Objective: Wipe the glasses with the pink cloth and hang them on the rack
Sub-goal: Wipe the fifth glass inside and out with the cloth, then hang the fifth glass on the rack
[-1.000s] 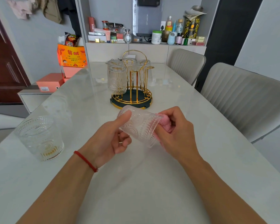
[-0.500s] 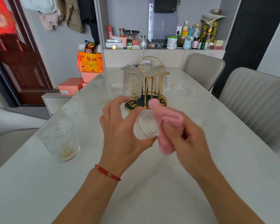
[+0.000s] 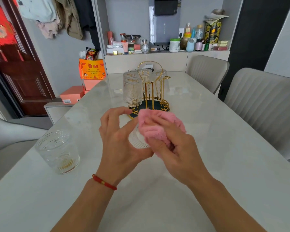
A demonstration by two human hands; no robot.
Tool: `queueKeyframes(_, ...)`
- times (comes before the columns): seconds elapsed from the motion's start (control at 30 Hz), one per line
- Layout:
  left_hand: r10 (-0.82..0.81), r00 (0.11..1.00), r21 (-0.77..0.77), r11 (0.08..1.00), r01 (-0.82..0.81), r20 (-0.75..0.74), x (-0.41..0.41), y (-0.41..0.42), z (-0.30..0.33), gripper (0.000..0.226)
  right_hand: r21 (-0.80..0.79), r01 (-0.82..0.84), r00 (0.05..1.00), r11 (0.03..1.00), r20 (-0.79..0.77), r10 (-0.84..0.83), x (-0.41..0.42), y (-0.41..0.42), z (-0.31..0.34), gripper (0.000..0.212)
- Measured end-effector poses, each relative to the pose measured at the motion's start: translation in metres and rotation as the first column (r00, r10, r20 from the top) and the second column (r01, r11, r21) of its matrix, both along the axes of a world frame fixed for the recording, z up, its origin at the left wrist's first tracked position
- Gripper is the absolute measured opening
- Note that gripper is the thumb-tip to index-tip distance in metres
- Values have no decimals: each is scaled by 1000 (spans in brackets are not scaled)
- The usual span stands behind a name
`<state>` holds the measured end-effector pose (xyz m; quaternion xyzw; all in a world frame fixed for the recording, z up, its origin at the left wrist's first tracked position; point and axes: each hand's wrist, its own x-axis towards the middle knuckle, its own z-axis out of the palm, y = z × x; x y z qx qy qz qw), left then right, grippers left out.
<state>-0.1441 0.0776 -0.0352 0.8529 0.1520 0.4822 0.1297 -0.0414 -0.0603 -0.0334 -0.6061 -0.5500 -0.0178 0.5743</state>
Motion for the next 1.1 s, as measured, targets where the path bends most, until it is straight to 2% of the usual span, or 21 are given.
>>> queueKeyframes(0.07,27,1000,-48,998,-27,13,-1,6,-1,66,-9,-109,994,994,-20,109,1,-4,0,25)
queueKeyframes(0.1,44,999,-74,996,-44,8,0,8,0,67,23,-148,983,989,-106,150,3,-8,2,18)
queueKeyframes(0.17,93,995,-145,985,-98,-40,2,11,3,71,151,-128,887,980,-424,181,9,-11,3,29)
queueKeyframes(0.2,111,992,-189,975,-120,-57,3,12,7,70,184,-83,784,979,-595,178,13,-11,2,35)
queueKeyframes(0.27,89,995,-333,938,-95,-33,9,15,21,64,232,-26,473,972,-854,216,21,-9,3,35)
queueKeyframes(0.3,60,998,-402,914,-56,-3,15,17,32,62,258,-16,312,966,-916,250,25,-8,3,35)
queueKeyframes(0.33,19,999,-456,890,-3,30,22,19,44,56,276,-1,193,961,-943,271,29,-8,1,36)
queueKeyframes(0.37,-31,997,-499,864,61,68,30,21,55,47,284,10,135,959,-951,280,32,-8,2,40)
queueKeyframes(0.43,-92,986,-580,800,155,136,50,26,79,37,274,46,96,961,-958,269,38,-8,0,42)
queueKeyframes(0.5,-99,978,-621,759,193,183,77,31,103,40,230,71,66,970,-972,226,44,-9,-2,34)
queueKeyframes(0.6,-89,981,-624,761,178,171,120,43,132,48,99,101,68,990,-993,92,48,-7,-4,28)
queueKeyframes(0.7,-42,994,-600,795,92,98,162,52,150,52,10,107,80,994,-997,1,51,-8,-3,21)
queueKeyframes(0.87,23,995,-479,875,-67,-98,209,58,153,59,63,145,22,987,-998,61,52,-11,-1,21)
queueKeyframes(1.0,122,968,-459,863,-212,-217,230,63,140,64,45,168,37,985,-999,39,53,-12,-1,14)
queueKeyframes(1.1,172,942,-430,856,-287,-287,238,73,126,60,74,145,70,987,-995,64,55,-11,-3,16)
